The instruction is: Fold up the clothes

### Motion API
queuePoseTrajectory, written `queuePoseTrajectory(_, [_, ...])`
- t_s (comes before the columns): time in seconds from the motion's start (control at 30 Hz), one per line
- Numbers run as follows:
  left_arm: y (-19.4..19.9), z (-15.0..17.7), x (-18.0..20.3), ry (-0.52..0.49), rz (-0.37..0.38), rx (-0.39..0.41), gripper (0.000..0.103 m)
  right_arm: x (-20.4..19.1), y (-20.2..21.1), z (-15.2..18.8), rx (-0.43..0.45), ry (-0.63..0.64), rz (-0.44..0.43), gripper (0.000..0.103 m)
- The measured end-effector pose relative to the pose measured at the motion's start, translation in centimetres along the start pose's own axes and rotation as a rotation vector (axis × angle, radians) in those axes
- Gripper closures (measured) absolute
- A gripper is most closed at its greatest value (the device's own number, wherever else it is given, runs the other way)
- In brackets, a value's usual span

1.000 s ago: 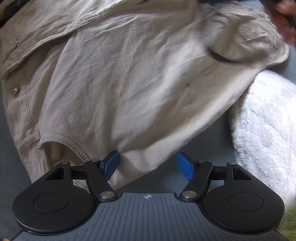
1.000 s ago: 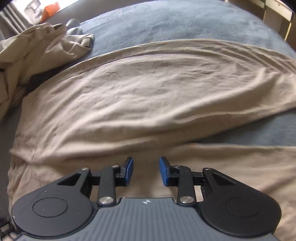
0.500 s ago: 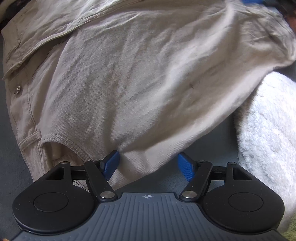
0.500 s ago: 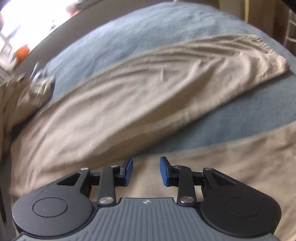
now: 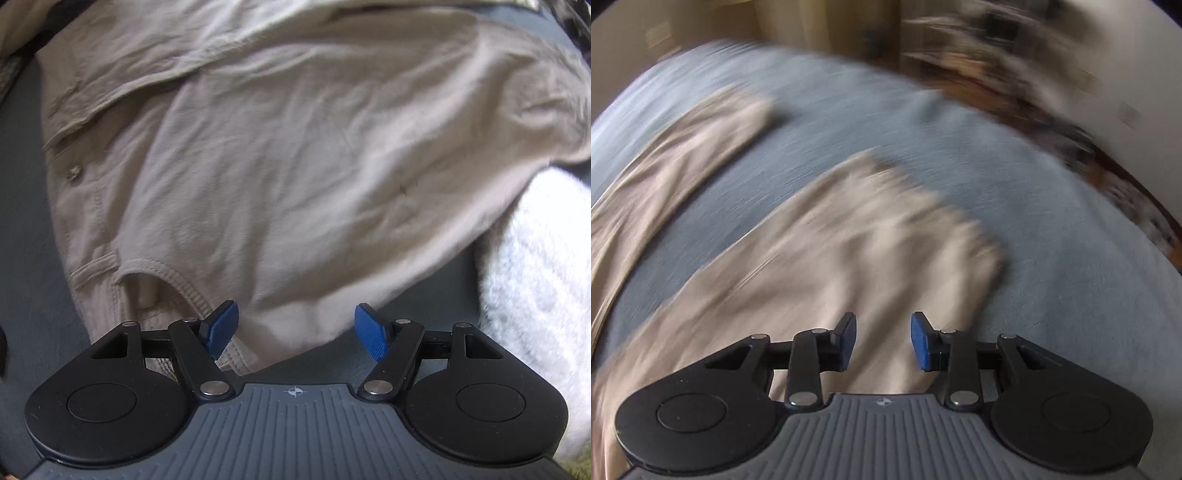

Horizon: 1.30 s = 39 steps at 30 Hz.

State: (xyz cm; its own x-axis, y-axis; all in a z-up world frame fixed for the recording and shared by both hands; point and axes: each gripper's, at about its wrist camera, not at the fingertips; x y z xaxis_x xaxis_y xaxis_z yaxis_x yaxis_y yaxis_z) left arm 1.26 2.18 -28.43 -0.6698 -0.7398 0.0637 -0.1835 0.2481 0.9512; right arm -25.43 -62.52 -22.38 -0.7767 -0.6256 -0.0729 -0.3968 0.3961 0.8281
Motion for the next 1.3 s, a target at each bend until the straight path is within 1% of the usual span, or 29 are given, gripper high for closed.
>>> queuePoseTrajectory(0.07, [0.4, 0.3, -0.5, 0.007, 0.009, 0.019, 0.033, -3.9, 1.5, 2.1, -0.019, 0.121, -0.139, 0.068])
queuePoseTrajectory(0.2, [-0.2, 1.3, -1.3, -0.001, 0.022, 0.028, 0.033, -11.7, 2.3, 6.9, -0.044, 0.322, -0.232, 0.068])
queuePoseTrajectory(0.27, [-0.7, 1.9, -1.6, -0.032, 0.029, 0.03, 0.033, -12.3, 2.1, 9.3, -0.08, 0.359, -0.191, 0.068])
queuePoseTrajectory(0.33, [-0.6, 2.5, -1.6, -0.083, 0.037, 0.046, 0.033, -10.4, 3.2, 11.4, -0.114, 0.404, -0.131, 0.066])
queuePoseTrajectory(0.4, [-0.1, 3.0, -2.0, -0.108, 0.056, 0.062, 0.033, -8.4, 4.4, 13.5, -0.147, 0.449, -0.071, 0.058])
queuePoseTrajectory(0.47, [0.7, 3.2, -2.8, -0.105, 0.08, 0.068, 0.033, -5.9, 5.5, 15.6, -0.25, 0.494, 0.03, 0.058])
queuePoseTrajectory(0.5, [1.3, 3.2, -3.4, -0.091, 0.096, 0.074, 0.033, -5.0, 6.5, 15.9, -0.256, 0.49, 0.064, 0.058])
queuePoseTrajectory(0.57, [2.4, 2.9, -4.9, -0.054, 0.125, 0.086, 0.033, -4.7, 8.6, 14.6, -0.198, 0.42, 0.095, 0.059])
queuePoseTrajectory(0.6, [3.0, 2.8, -5.7, -0.036, 0.138, 0.091, 0.033, -5.4, 9.7, 13.5, -0.15, 0.379, 0.067, 0.059])
queuePoseTrajectory(0.63, [3.4, 2.4, -3.9, -0.025, 0.143, 0.096, 0.033, -7.5, 10.2, 12.6, -0.113, 0.377, 0.019, 0.059])
queuePoseTrajectory(0.67, [3.8, 1.8, -0.6, -0.019, 0.143, 0.102, 0.033, -9.8, 10.7, 11.8, -0.078, 0.381, -0.031, 0.059])
queuePoseTrajectory(0.7, [2.5, 0.8, 2.9, -0.013, 0.143, 0.107, 0.033, -12.0, 11.1, 11.0, -0.043, 0.385, -0.08, 0.059])
queuePoseTrajectory(0.73, [0.3, -0.5, 6.4, -0.008, 0.144, 0.112, 0.033, -14.8, 10.7, 10.6, -0.04, 0.407, -0.137, 0.059])
queuePoseTrajectory(0.77, [2.5, -0.5, 5.4, -0.006, 0.145, 0.115, 0.033, -17.7, 10.1, 10.4, -0.04, 0.432, -0.195, 0.059])
queuePoseTrajectory(0.8, [1.6, -0.8, 6.2, -0.01, 0.144, 0.116, 0.033, -20.6, 9.6, 10.2, -0.041, 0.457, -0.253, 0.059])
queuePoseTrajectory(0.83, [0.0, -1.3, 7.4, -0.018, 0.143, 0.119, 0.033, -23.0, 8.6, 10.4, -0.058, 0.479, -0.279, 0.059])
queuePoseTrajectory(0.9, [0.3, -2.4, 6.6, -0.031, 0.147, 0.129, 0.033, -26.2, 6.6, 11.7, -0.098, 0.511, -0.314, 0.06])
queuePoseTrajectory(0.97, [-0.6, -3.7, 5.7, -0.029, 0.178, 0.124, 0.033, -25.9, 5.1, 14.2, -0.164, 0.546, -0.258, 0.059])
queuePoseTrajectory(1.0, [0.0, -4.1, 3.1, -0.025, 0.193, 0.109, 0.033, -25.6, 4.4, 15.4, -0.198, 0.564, -0.227, 0.059])
queuePoseTrajectory(1.03, [1.3, -4.3, -0.8, -0.021, 0.207, 0.087, 0.033, -24.1, 4.9, 16.6, -0.215, 0.567, -0.208, 0.059])
queuePoseTrajectory(1.07, [1.7, -4.3, -3.1, -0.02, 0.216, 0.064, 0.033, -22.5, 5.6, 17.7, -0.23, 0.568, -0.19, 0.059])
queuePoseTrajectory(1.1, [1.8, -4.0, -5.4, -0.02, 0.224, 0.047, 0.033, -21.2, 5.9, 18.3, -0.292, 0.567, -0.127, 0.059])
queuePoseTrajectory(1.13, [1.6, -4.3, -6.2, -0.021, 0.236, 0.036, 0.033, -20.0, 6.2, 18.9, -0.361, 0.566, -0.057, 0.058])
queuePoseTrajectory(1.17, [1.2, -4.5, -5.7, -0.024, 0.251, 0.026, 0.033, -18.8, 6.5, 19.5, -0.429, 0.563, 0.013, 0.06])
queuePoseTrajectory(1.2, [1.0, -4.5, -5.0, -0.027, 0.265, 0.017, 0.033, -18.4, 7.0, 19.2, -0.435, 0.548, 0.046, 0.06])
queuePoseTrajectory(1.23, [0.7, -4.6, -4.4, -0.031, 0.28, 0.007, 0.033, -18.1, 7.6, 18.7, -0.431, 0.531, 0.073, 0.06])
queuePoseTrajectory(1.3, [0.4, -4.3, -2.5, -0.039, 0.308, -0.003, 0.033, -20.0, 8.4, 16.4, -0.359, 0.467, 0.051, 0.06])
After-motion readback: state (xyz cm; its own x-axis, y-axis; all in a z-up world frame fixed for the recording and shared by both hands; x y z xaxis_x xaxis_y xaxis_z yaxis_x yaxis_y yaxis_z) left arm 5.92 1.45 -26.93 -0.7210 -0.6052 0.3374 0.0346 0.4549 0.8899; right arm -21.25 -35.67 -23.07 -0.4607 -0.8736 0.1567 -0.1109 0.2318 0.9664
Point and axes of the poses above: each gripper's, at about its wrist camera, not at the fingertips, and y roughly against the way its jaws point, x to its right, z to its underside, and after that the axes turned 13 degrees about x, right-handed
